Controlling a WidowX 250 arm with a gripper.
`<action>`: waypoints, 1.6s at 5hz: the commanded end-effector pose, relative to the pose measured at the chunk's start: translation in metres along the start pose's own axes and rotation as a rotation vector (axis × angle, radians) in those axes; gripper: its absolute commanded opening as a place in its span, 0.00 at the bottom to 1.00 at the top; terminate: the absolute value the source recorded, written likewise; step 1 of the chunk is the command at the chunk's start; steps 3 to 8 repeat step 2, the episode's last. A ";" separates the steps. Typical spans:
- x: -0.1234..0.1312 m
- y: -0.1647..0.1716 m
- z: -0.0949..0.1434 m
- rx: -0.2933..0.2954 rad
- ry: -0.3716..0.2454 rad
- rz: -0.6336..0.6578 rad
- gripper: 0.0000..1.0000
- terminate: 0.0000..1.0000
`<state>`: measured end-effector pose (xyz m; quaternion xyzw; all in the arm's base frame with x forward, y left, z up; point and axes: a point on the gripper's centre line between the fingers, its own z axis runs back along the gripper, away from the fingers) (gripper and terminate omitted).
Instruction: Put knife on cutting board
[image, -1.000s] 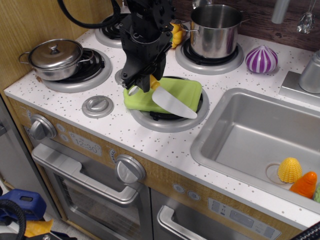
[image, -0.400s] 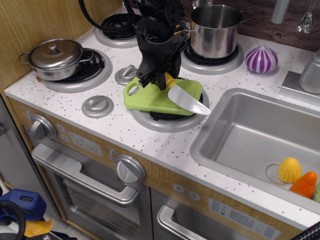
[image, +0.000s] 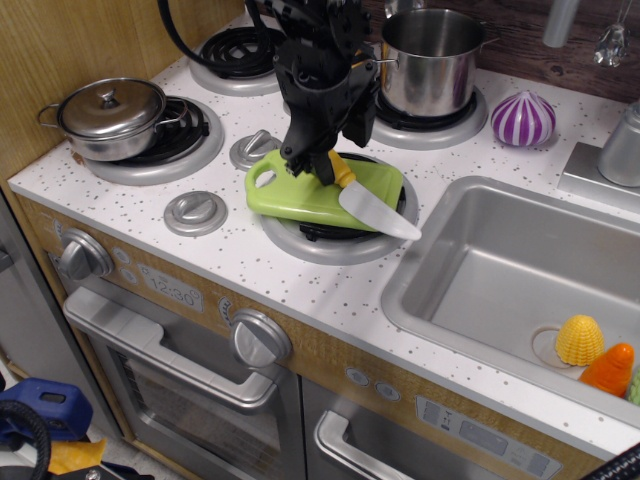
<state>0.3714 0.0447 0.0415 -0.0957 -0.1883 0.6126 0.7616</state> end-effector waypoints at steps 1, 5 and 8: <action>0.007 -0.006 0.009 -0.042 -0.012 -0.007 1.00 0.00; 0.007 -0.006 0.009 -0.042 -0.012 -0.007 1.00 1.00; 0.007 -0.006 0.009 -0.042 -0.012 -0.007 1.00 1.00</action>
